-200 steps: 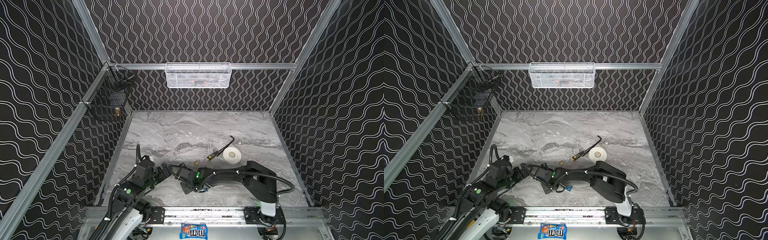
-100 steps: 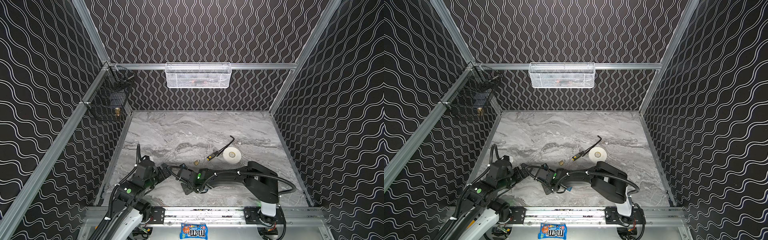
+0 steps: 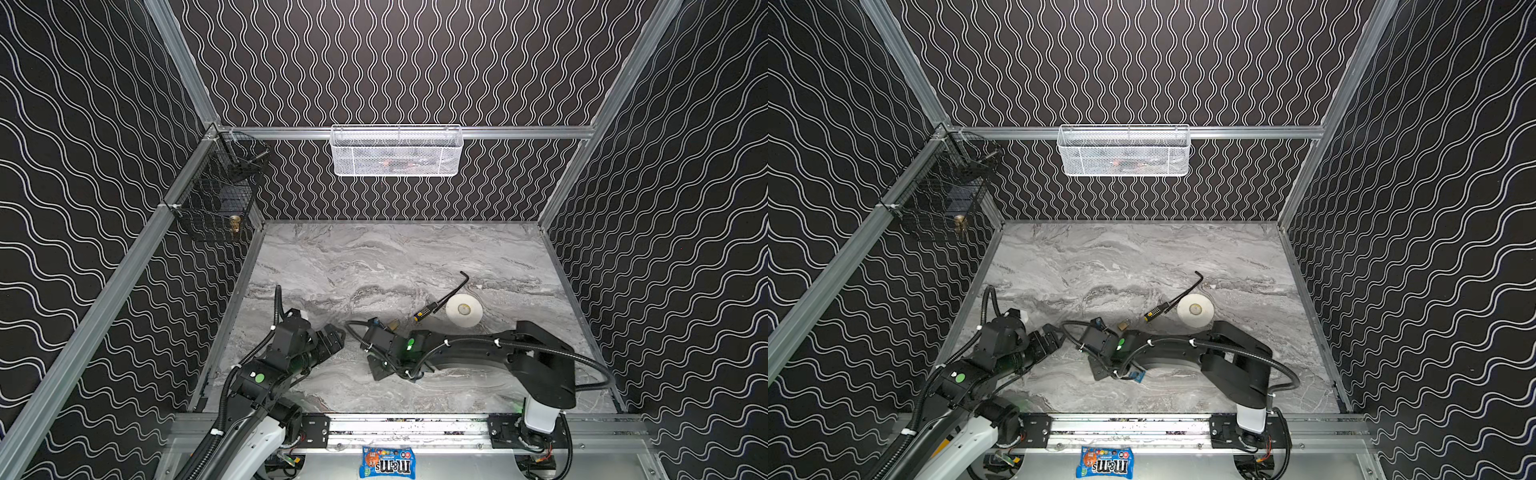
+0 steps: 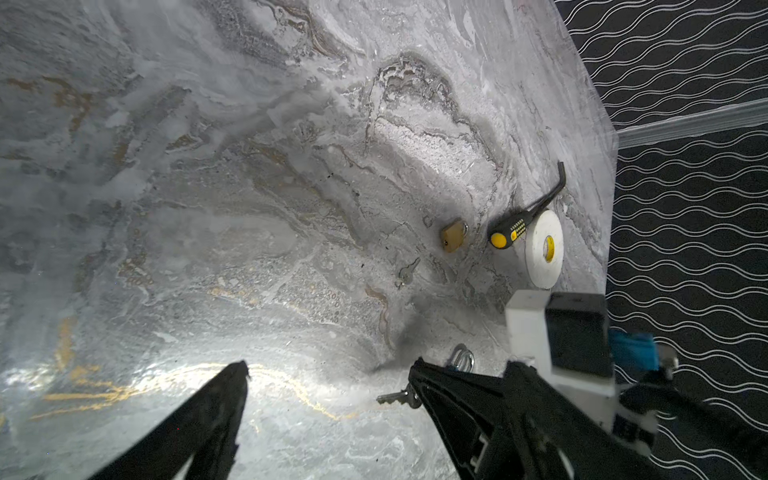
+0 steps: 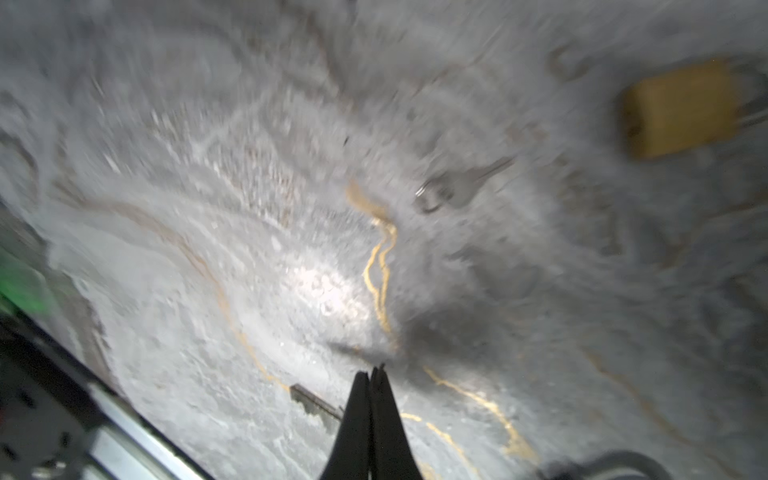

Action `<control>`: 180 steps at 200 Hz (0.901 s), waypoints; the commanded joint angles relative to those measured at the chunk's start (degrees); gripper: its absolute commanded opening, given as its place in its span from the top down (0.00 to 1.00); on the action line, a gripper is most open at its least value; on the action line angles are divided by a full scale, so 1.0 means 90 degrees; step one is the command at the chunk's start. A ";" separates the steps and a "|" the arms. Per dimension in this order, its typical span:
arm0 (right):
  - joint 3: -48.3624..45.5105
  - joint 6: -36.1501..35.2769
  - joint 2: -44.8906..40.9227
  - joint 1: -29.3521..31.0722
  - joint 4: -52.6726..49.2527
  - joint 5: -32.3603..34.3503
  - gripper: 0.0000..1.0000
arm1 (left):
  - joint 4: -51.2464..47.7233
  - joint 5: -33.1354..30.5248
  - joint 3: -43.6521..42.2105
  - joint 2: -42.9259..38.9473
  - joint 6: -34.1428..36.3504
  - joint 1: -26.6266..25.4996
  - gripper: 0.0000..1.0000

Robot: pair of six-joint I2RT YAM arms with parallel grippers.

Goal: Unlock with the key

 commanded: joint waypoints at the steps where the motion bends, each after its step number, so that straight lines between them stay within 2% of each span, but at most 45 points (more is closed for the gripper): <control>1: -0.0205 0.0347 -0.0349 -0.0262 0.0482 -0.0268 1.00 | 0.0576 0.0194 0.0120 0.0048 -0.0372 -0.0004 0.01; 38: -0.0762 0.0768 -0.1187 -0.0907 0.1147 -0.0605 1.00 | 0.1185 0.0330 0.0338 0.0321 -0.0666 -0.0005 0.01; 75: -0.1103 0.1043 -0.1895 -0.1237 0.1300 -0.0115 1.00 | 0.2185 0.0519 0.0409 0.0784 -0.0815 -0.0190 0.05; 124: -0.1210 0.1480 -0.2464 -0.1338 0.1529 0.0309 1.00 | 0.3356 -0.0194 0.0482 0.1534 -0.1077 -0.1266 0.10; 180: -0.1152 0.1537 -0.2667 -0.1326 0.1790 0.0449 1.00 | 0.4322 -0.0790 0.0435 0.2213 -0.1455 -0.1995 0.24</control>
